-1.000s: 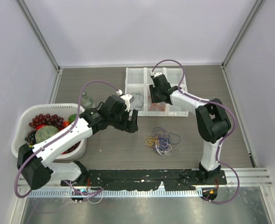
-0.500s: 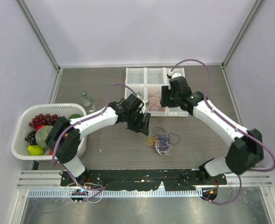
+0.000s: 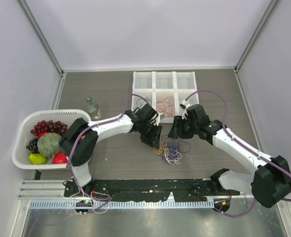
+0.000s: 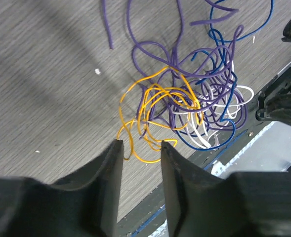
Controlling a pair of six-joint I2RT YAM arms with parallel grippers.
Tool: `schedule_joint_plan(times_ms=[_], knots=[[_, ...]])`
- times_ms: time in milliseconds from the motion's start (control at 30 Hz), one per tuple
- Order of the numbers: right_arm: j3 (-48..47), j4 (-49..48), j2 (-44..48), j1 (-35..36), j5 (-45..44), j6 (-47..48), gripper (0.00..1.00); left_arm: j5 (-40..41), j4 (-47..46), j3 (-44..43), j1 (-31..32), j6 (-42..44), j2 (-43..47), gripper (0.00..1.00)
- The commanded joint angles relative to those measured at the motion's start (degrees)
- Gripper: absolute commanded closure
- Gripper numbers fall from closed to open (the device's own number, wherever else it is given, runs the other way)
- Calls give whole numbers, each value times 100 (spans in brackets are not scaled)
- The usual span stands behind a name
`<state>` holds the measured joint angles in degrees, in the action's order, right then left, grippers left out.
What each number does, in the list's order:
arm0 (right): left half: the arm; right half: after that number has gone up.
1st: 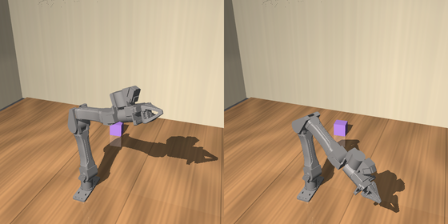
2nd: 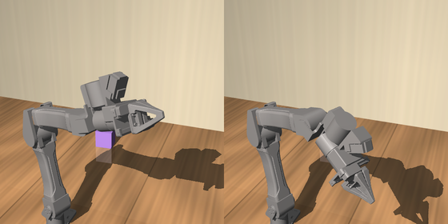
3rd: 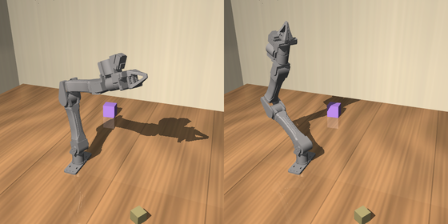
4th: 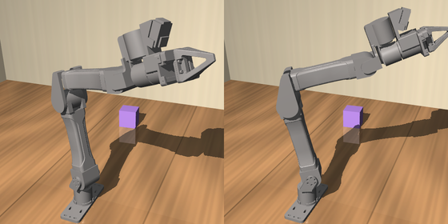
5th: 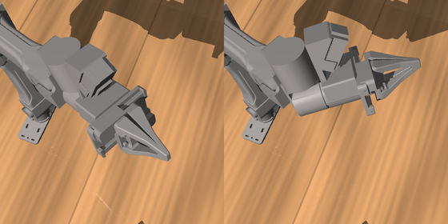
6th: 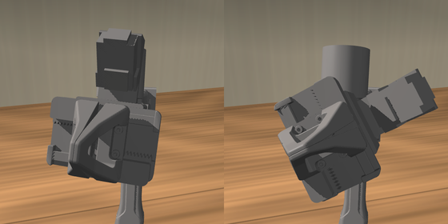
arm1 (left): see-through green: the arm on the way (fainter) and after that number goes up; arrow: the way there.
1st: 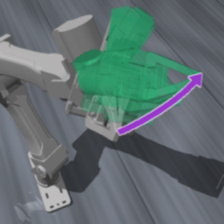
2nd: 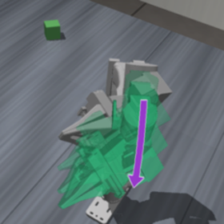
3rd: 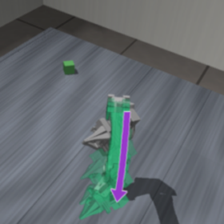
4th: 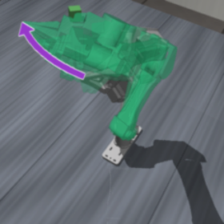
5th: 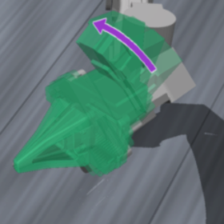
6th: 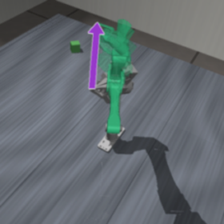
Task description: Untangle the cables
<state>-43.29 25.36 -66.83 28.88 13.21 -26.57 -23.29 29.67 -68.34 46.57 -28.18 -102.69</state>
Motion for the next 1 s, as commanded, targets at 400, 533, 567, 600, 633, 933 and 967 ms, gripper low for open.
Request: schedule_joint_plan(times_ms=[400, 533, 567, 600, 633, 933, 967], knots=[[-365, -453, -444, 337, 462, -138, 51, 167, 592, -470, 248, 358, 1110, 100], [-66, -831, -752, 609, 577, -366, 53, 53, 566, -785, 248, 182, 1655, 100], [-5, -892, -788, 731, 516, -419, 53, -52, 557, -952, 248, 86, 1778, 100], [48, -919, -866, 794, 455, -446, 53, -201, 488, -1067, 248, 15, 1875, 100], [92, -945, -902, 873, 324, -481, 53, -394, 400, -1198, 256, -20, 1980, 100], [382, -603, -1061, 856, -205, -331, 53, -73, 784, -3490, 248, 418, 2737, 100], [426, -594, -1026, 856, -301, -332, 53, 130, 951, -3946, 239, 523, 2694, 100]])
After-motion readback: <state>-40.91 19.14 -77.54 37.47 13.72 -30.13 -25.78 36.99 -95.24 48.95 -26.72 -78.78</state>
